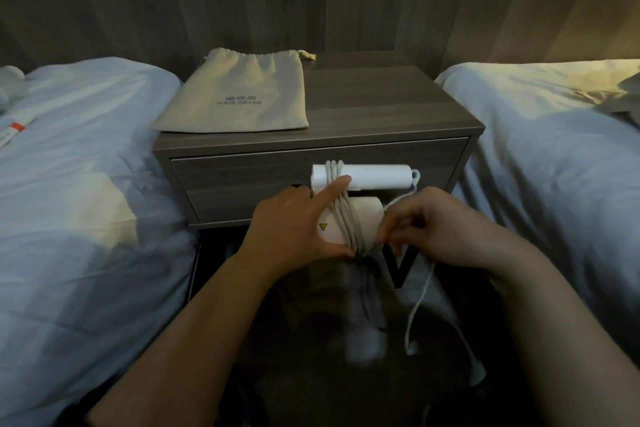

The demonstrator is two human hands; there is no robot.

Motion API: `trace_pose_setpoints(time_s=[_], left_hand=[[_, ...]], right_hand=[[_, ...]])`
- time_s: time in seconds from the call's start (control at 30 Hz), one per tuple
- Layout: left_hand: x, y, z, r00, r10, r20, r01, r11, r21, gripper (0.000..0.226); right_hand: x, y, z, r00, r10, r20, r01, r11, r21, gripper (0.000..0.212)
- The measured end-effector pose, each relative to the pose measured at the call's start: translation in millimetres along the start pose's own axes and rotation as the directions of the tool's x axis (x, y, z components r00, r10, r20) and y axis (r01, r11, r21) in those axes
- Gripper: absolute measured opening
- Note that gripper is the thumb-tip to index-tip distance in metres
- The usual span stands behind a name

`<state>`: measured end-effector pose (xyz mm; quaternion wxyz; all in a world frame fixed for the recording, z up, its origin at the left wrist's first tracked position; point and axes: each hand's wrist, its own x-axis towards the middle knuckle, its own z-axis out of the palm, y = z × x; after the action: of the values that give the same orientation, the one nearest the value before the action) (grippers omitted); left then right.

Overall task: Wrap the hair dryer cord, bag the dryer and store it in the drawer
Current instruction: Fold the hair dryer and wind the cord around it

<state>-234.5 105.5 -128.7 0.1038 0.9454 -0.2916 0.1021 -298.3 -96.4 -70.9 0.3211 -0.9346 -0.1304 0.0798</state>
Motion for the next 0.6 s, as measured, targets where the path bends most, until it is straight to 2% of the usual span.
trace_pose_setpoints(time_s=[0.07, 0.13, 0.23, 0.3, 0.37, 0.43, 0.5, 0.6], left_hand=[[-1.1, 0.9, 2.7, 0.998, 0.048, 0.036, -0.048, 0.999, -0.001, 0.101], [-0.9, 0.4, 5.2, 0.994, 0.086, 0.065, -0.086, 0.996, 0.006, 0.101], [-0.8, -4.1, 7.3, 0.989, 0.117, 0.094, -0.119, 0.993, 0.015, 0.1], [-0.7, -5.3, 7.5, 0.984, 0.138, 0.112, -0.142, 0.99, 0.026, 0.1], [-0.7, -3.8, 6.6, 0.98, 0.157, 0.118, -0.161, 0.987, 0.027, 0.101], [-1.1, -0.6, 5.6, 0.979, 0.176, 0.105, -0.181, 0.983, 0.044, 0.1], [-1.6, 2.2, 5.2, 0.977, 0.187, 0.104, -0.193, 0.98, 0.056, 0.1], [-1.6, 4.1, 5.0, 0.973, 0.198, 0.115, -0.204, 0.978, 0.047, 0.101]], right_hand=[[5.4, -2.5, 8.2, 0.981, 0.004, -0.194, -0.002, 1.0, 0.012, 0.024], [8.5, -3.9, 12.3, 0.953, -0.001, -0.302, -0.024, 0.997, -0.078, 0.019], [8.7, -3.1, 11.2, 0.95, 0.026, -0.31, -0.118, 0.952, -0.281, 0.022], [10.4, -1.6, 12.3, 0.949, 0.039, -0.314, -0.146, 0.934, -0.327, 0.026], [10.7, -1.2, 12.4, 0.942, 0.088, -0.323, -0.158, 0.967, -0.199, 0.026], [8.9, 0.0, 9.0, 0.96, 0.125, -0.252, -0.112, 0.992, 0.064, 0.021], [4.6, 2.2, 1.3, 0.987, 0.057, -0.148, -0.009, 0.952, 0.305, 0.024], [-2.3, 14.8, -10.9, 0.998, -0.038, -0.044, 0.052, 0.91, 0.41, 0.042]])
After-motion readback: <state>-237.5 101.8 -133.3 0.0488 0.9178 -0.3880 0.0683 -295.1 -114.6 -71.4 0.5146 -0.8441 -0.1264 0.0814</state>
